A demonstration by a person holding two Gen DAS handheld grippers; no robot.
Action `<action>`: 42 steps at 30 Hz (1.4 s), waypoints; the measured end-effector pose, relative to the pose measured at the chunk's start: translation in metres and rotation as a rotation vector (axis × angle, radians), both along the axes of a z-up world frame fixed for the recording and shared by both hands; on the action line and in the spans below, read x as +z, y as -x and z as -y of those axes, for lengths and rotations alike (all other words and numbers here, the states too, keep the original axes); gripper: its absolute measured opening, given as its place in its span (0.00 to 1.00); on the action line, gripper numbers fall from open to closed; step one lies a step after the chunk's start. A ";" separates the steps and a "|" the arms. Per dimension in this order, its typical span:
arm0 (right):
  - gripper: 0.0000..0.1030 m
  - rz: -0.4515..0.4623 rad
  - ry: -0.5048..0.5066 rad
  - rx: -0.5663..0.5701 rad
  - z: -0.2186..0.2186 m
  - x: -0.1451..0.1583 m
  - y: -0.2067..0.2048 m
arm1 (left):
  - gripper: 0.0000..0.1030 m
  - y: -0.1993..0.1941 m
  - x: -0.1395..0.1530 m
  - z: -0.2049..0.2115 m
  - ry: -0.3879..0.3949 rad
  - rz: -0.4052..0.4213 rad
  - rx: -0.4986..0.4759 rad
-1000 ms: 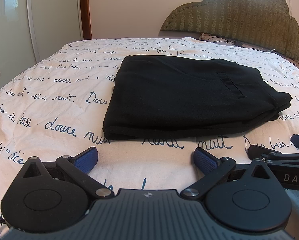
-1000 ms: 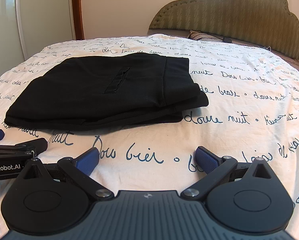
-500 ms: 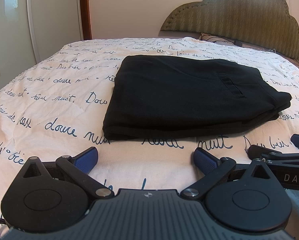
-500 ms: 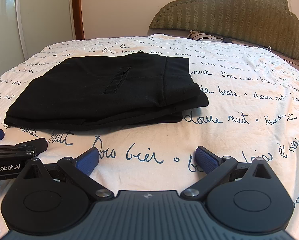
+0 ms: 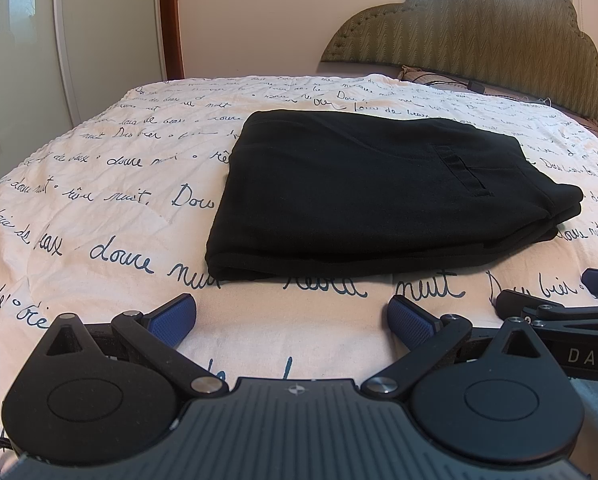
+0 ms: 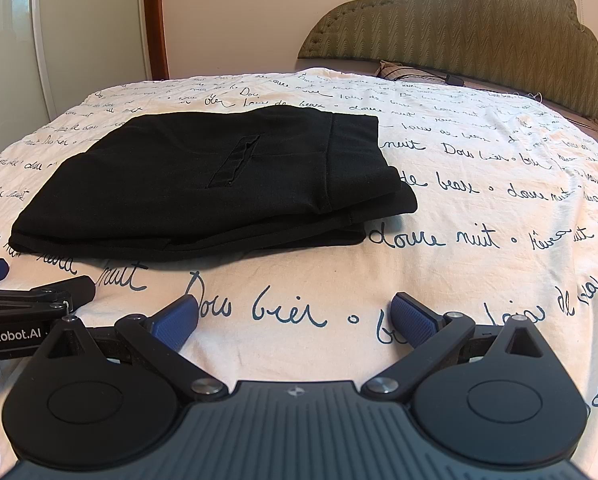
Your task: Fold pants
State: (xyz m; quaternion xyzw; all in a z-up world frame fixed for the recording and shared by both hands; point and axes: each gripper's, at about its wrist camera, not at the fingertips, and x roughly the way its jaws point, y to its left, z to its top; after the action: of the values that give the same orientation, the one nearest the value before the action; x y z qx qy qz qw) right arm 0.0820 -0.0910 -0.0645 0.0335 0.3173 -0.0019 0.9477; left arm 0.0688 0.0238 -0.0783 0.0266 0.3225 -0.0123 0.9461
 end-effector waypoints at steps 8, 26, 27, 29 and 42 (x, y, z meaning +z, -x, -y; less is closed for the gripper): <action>1.00 0.000 0.000 0.000 0.000 0.000 0.000 | 1.00 0.000 0.000 0.000 0.000 0.000 0.000; 1.00 0.000 0.000 0.000 0.000 0.000 0.000 | 1.00 -0.009 0.000 0.003 -0.001 -0.009 -0.003; 1.00 0.000 0.000 0.000 0.000 0.000 0.000 | 1.00 -0.010 0.000 0.004 -0.005 -0.009 -0.008; 1.00 0.000 0.000 0.000 0.000 0.000 0.000 | 1.00 -0.010 0.000 0.005 -0.009 -0.008 -0.018; 1.00 0.000 0.000 0.000 0.000 0.000 0.000 | 1.00 -0.009 0.002 -0.002 0.036 -0.012 -0.014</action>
State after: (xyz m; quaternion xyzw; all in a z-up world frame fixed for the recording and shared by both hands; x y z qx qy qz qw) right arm 0.0821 -0.0909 -0.0646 0.0335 0.3173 -0.0018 0.9477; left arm 0.0780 0.0262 -0.0763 0.0115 0.3276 -0.0249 0.9444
